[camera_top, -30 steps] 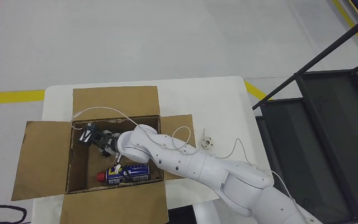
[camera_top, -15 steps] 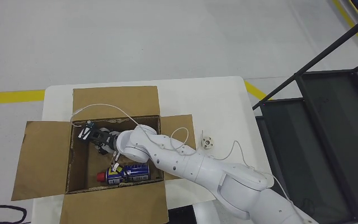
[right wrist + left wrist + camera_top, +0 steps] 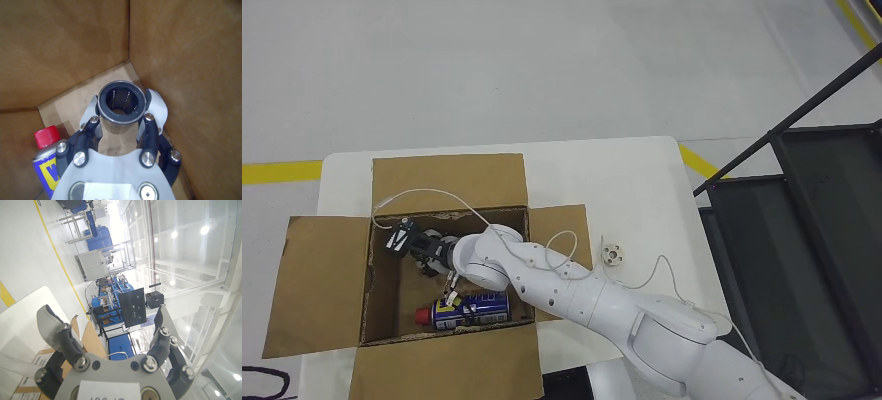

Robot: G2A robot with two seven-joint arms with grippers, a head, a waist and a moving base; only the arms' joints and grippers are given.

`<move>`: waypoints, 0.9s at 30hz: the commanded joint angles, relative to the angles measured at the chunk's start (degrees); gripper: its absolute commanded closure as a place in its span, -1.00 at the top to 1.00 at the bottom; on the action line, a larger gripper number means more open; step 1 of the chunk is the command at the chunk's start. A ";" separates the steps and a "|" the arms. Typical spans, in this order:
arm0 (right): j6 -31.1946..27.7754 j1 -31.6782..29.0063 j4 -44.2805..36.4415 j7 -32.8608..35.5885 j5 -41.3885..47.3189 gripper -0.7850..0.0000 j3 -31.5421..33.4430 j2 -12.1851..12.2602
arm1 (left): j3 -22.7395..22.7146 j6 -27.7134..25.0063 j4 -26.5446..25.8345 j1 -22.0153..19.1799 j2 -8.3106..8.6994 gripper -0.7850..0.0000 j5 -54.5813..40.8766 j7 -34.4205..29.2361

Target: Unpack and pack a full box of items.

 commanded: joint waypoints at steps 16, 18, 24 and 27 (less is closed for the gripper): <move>-1.76 -3.51 -10.51 6.35 -7.34 0.09 5.73 3.07 | 0.00 0.00 0.00 0.00 0.00 1.00 0.00 0.00; -2.01 -4.63 -13.05 7.43 -8.65 0.09 6.84 3.81 | 0.00 0.00 0.00 0.00 0.00 1.00 0.00 0.00; -3.75 -9.04 -22.39 10.37 -12.28 0.03 10.66 6.19 | 0.00 0.00 0.00 0.00 0.00 1.00 0.00 0.00; -5.40 -12.03 -27.35 10.75 -13.52 -0.04 13.01 7.48 | 0.00 0.00 0.00 0.00 0.00 1.00 0.00 0.00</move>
